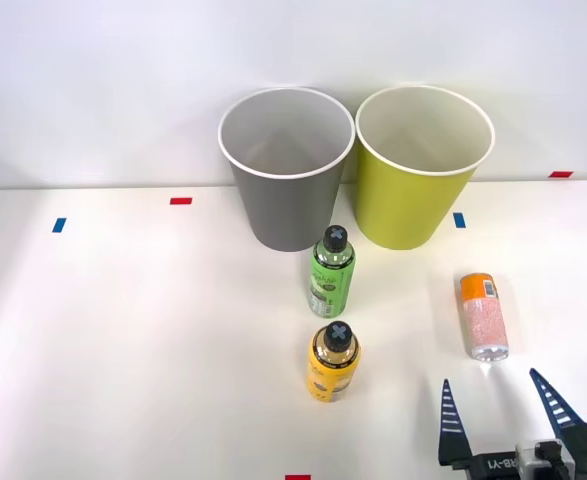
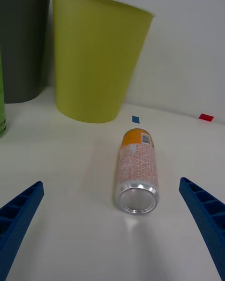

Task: Put cans in the gray bin, plastic bottles in the light green bin

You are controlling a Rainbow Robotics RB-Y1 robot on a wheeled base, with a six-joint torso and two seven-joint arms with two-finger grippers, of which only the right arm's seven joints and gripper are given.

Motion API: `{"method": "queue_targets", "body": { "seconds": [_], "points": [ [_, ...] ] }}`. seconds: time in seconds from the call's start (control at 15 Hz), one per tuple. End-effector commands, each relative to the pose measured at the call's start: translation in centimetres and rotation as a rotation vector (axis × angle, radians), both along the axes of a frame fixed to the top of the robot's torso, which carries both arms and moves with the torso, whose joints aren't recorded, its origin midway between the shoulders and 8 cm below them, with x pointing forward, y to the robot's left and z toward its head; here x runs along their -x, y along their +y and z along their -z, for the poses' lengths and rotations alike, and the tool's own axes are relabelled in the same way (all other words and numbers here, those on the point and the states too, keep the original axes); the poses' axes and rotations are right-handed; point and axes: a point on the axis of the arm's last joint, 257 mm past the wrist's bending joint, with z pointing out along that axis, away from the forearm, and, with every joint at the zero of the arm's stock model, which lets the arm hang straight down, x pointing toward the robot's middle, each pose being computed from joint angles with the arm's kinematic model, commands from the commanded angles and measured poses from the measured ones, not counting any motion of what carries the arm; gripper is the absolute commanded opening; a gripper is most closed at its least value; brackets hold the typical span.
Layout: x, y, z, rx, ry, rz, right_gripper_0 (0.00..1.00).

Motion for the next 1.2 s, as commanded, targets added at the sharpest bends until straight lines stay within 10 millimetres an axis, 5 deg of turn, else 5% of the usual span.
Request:
{"method": "queue_targets", "body": {
  "seconds": [0.07,0.4,1.2],
  "points": [
    [0.3,2.2,0.4,-0.012,0.011,-0.049,1.00],
    [1.0,6.0,0.7,-0.085,0.027,-0.118,1.00],
    [2.9,3.9,1.2,-0.184,0.041,-0.049,1.00]
  ]
}}
